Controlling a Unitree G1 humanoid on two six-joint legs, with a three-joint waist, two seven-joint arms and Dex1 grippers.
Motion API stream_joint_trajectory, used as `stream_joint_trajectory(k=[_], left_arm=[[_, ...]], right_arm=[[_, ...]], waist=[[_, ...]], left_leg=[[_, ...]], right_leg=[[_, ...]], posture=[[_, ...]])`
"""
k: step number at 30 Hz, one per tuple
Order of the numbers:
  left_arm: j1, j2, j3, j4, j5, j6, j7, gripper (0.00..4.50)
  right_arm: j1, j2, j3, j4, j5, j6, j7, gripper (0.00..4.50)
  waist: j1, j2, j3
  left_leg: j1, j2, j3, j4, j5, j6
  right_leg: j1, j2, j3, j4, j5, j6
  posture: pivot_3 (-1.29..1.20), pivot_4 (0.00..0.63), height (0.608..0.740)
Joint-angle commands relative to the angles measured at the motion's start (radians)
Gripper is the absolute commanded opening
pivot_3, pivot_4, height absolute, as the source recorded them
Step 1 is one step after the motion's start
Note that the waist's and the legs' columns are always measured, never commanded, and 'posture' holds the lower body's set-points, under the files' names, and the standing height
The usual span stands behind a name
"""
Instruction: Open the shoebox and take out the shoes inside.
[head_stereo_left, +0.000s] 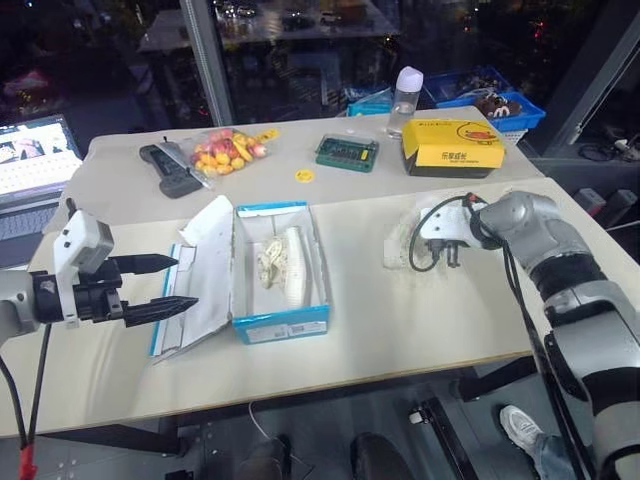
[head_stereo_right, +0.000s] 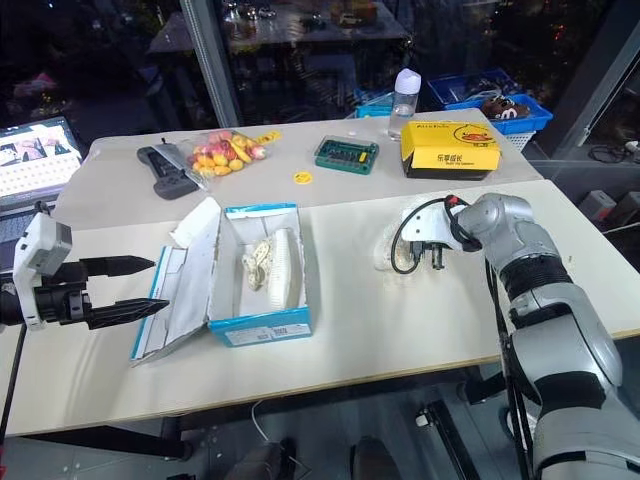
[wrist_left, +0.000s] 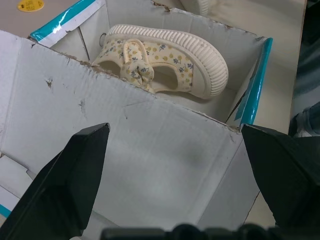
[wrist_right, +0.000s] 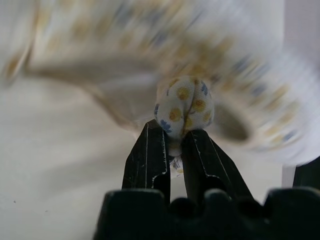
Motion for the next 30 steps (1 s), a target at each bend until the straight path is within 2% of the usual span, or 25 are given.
stream_joint_trajectory(k=[1,7,11,15,18,22,25,30], left_arm=[[-0.018,0.009,0.012,-0.023,-0.007,0.008,0.002,4.50],[-0.020,0.004,0.002,-0.028,-0.009,0.011,0.006,4.50],[-0.028,0.003,-0.003,-0.022,-0.005,0.010,0.004,4.50],[-0.033,0.006,-0.001,-0.016,-0.004,0.011,0.002,4.50],[-0.032,0.007,0.001,-0.014,-0.002,0.011,0.001,4.50],[-0.037,0.004,-0.005,-0.012,-0.002,0.013,0.005,4.50],[-0.042,-0.002,-0.008,-0.012,-0.002,0.015,0.014,4.50],[-0.043,-0.007,-0.005,-0.015,-0.004,0.022,0.024,4.50]], right_arm=[[-0.052,0.009,-0.049,-0.009,0.022,-0.007,-0.014,1.61],[-0.113,-0.012,-0.079,-0.028,0.026,-0.001,0.003,3.74],[-0.158,-0.043,-0.131,-0.115,0.098,0.042,0.148,3.74],[-0.163,-0.046,-0.212,-0.332,0.263,0.182,0.341,3.74],[-0.154,0.044,-0.251,-0.498,0.385,0.317,0.376,3.74],[-0.107,0.175,-0.191,-0.642,0.412,0.416,0.372,3.74],[-0.133,0.348,-0.106,-0.606,0.393,0.454,0.325,3.74],[-0.209,0.494,0.006,-0.347,0.272,0.357,0.226,3.74]], waist=[[0.000,0.000,0.000],[0.005,0.000,0.000],[0.011,0.000,0.000],[0.013,0.000,0.001],[0.004,0.000,0.001],[0.006,0.000,0.001],[0.009,0.000,0.001],[0.022,0.000,0.000]], left_leg=[[0.000,0.000,0.000,0.000,0.000,0.000],[0.000,0.000,0.000,0.000,0.000,0.000],[0.000,0.000,0.000,0.000,0.000,0.000],[-0.001,0.000,0.000,0.000,0.000,0.000],[-0.001,0.001,0.000,0.000,0.000,0.001],[0.001,0.006,0.000,0.000,-0.001,0.001],[0.001,0.007,0.000,0.001,-0.001,0.001],[0.000,0.005,0.000,0.002,-0.001,0.000]], right_leg=[[0.000,0.000,0.000,0.000,0.000,0.000],[0.000,0.000,0.000,0.000,0.000,0.000],[0.000,0.000,0.000,0.000,0.000,0.000],[0.000,-0.001,-0.001,-0.001,0.000,0.000],[0.000,0.000,0.000,0.000,0.000,0.000],[0.000,0.004,0.000,0.001,0.000,-0.001],[0.000,0.005,-0.001,0.001,0.001,-0.001],[-0.002,0.004,-0.002,0.002,0.002,-0.003]], posture=[[0.00,0.150,0.740],[0.00,0.150,0.740],[0.00,0.150,0.740],[0.00,0.150,0.740],[0.00,0.150,0.740],[0.00,0.150,0.740],[0.00,0.150,0.740],[0.00,0.150,0.740]])
